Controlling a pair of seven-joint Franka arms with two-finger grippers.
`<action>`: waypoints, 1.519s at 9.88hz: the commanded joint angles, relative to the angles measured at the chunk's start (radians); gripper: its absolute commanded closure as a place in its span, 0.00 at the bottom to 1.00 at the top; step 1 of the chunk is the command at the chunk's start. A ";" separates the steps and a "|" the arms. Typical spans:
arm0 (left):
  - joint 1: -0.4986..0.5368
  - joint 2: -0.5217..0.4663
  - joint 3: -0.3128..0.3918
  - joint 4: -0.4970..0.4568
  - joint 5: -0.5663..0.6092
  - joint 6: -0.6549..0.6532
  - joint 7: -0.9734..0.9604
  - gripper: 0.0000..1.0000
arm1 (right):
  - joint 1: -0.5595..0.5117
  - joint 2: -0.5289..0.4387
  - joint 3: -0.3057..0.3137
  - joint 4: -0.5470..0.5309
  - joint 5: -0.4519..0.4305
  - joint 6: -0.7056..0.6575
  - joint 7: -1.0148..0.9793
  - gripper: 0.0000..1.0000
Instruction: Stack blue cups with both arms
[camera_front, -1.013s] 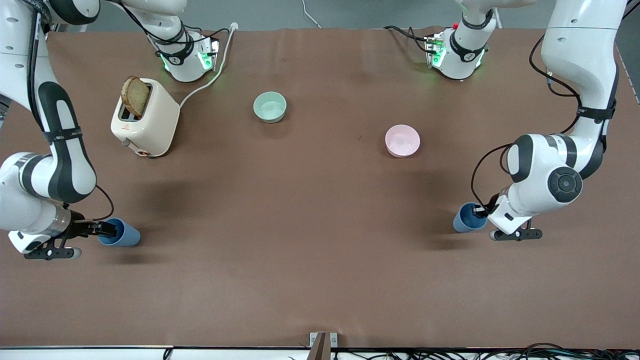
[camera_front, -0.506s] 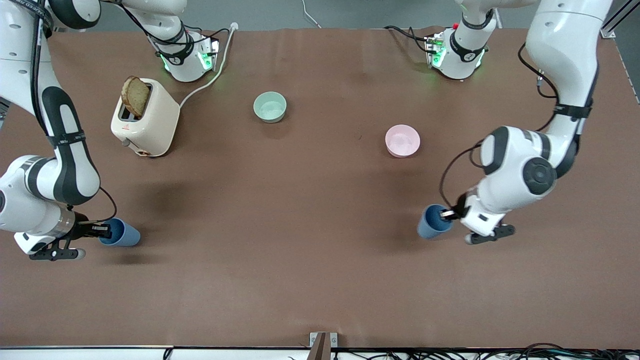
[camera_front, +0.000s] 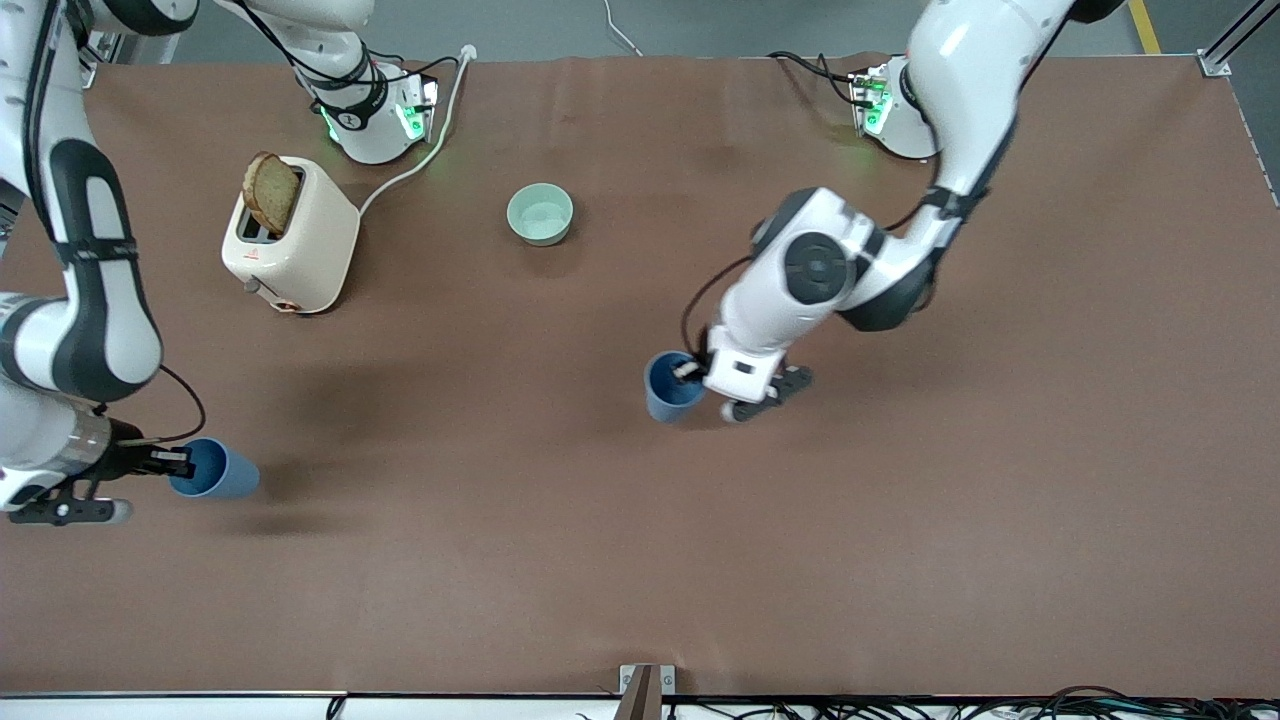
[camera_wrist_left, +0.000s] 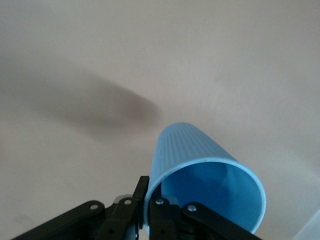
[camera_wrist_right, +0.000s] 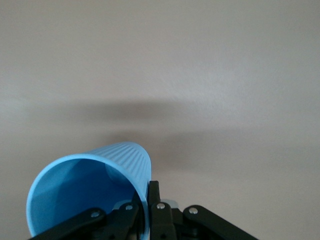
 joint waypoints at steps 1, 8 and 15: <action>-0.044 0.113 0.022 0.062 0.027 0.007 -0.061 0.99 | 0.074 -0.118 0.007 -0.034 0.040 -0.110 0.150 1.00; -0.047 0.023 0.026 0.060 0.070 -0.113 -0.173 0.00 | 0.430 -0.327 0.013 -0.034 0.061 -0.318 0.623 1.00; 0.165 -0.335 0.022 0.198 0.339 -0.622 0.053 0.00 | 0.849 -0.101 0.010 0.027 0.083 -0.059 1.105 0.99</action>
